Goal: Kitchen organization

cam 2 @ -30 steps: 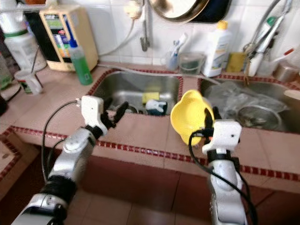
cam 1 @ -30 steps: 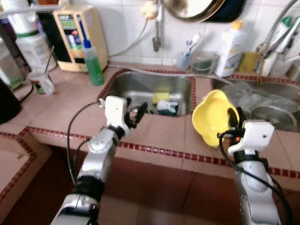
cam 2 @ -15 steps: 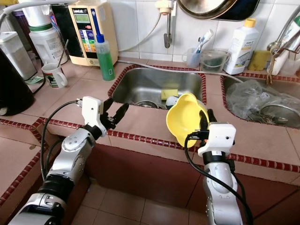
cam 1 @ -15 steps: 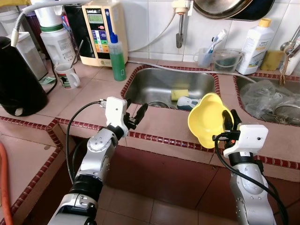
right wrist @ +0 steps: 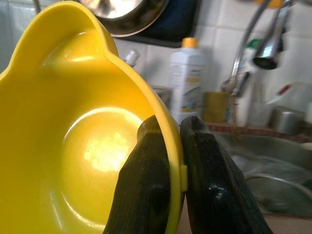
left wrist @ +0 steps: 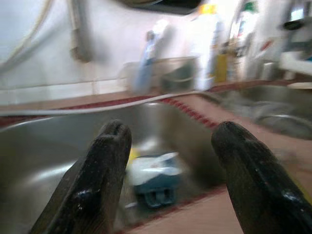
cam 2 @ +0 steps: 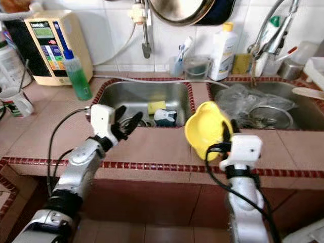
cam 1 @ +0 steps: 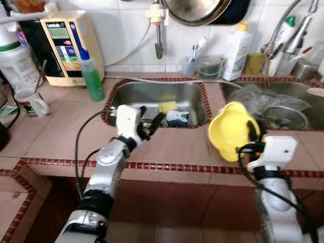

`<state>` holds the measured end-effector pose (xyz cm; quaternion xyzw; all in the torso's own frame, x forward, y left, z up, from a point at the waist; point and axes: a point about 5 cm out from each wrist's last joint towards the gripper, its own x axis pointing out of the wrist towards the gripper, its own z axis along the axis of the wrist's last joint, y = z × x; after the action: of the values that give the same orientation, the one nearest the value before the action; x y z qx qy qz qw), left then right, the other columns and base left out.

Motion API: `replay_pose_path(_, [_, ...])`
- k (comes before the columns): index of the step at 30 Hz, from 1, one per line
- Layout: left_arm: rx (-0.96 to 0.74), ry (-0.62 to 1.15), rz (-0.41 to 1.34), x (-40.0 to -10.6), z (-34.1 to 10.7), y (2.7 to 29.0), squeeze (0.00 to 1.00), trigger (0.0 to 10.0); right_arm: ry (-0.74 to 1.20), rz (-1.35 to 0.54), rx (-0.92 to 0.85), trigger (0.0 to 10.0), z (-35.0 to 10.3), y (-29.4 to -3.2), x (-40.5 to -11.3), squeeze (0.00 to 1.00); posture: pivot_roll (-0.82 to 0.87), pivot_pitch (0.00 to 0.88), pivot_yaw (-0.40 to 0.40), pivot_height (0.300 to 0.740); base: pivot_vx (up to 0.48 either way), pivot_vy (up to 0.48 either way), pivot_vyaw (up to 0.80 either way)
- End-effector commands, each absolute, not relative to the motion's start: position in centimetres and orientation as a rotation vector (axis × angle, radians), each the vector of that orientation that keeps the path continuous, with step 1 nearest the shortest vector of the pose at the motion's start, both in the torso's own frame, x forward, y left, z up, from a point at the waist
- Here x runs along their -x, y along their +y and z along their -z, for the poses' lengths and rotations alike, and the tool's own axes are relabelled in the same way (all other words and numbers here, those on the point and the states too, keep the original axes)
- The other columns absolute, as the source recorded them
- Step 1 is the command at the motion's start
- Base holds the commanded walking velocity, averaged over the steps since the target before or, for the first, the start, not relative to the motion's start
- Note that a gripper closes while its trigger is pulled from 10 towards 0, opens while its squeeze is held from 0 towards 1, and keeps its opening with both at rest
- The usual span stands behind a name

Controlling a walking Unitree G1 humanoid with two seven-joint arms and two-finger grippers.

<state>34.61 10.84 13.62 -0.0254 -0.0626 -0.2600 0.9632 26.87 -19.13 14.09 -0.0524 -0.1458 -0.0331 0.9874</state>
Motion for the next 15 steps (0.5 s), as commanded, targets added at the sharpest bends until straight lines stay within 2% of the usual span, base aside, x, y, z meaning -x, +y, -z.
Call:
replay_pose_path(1, [0.046,-0.137,0.520,-34.70,-13.92,11.01,0.00,10.0,-0.315,0.053,0.111,10.0,-14.63,-18.81,-26.84,0.00,-0.22,0.000,0.066,0.740,0.401,0.000,0.00])
replay_pose_path(3, [0.047,-0.137,0.520,-34.70,-13.92,11.00,0.00,10.0,-0.315,0.053,0.111,10.0,-14.63,-18.81,-26.85,0.00,-0.22,0.000,0.066,0.740,0.398,0.000,0.00])
replay_pose_path(15, [0.069,-0.086,0.519,-34.85,-13.75,10.92,0.00,10.0,-0.292,0.064,0.112,10.0,-14.42,-18.86,-27.01,0.00,-0.22,0.000,0.065,0.740,0.000,0.000,0.00])
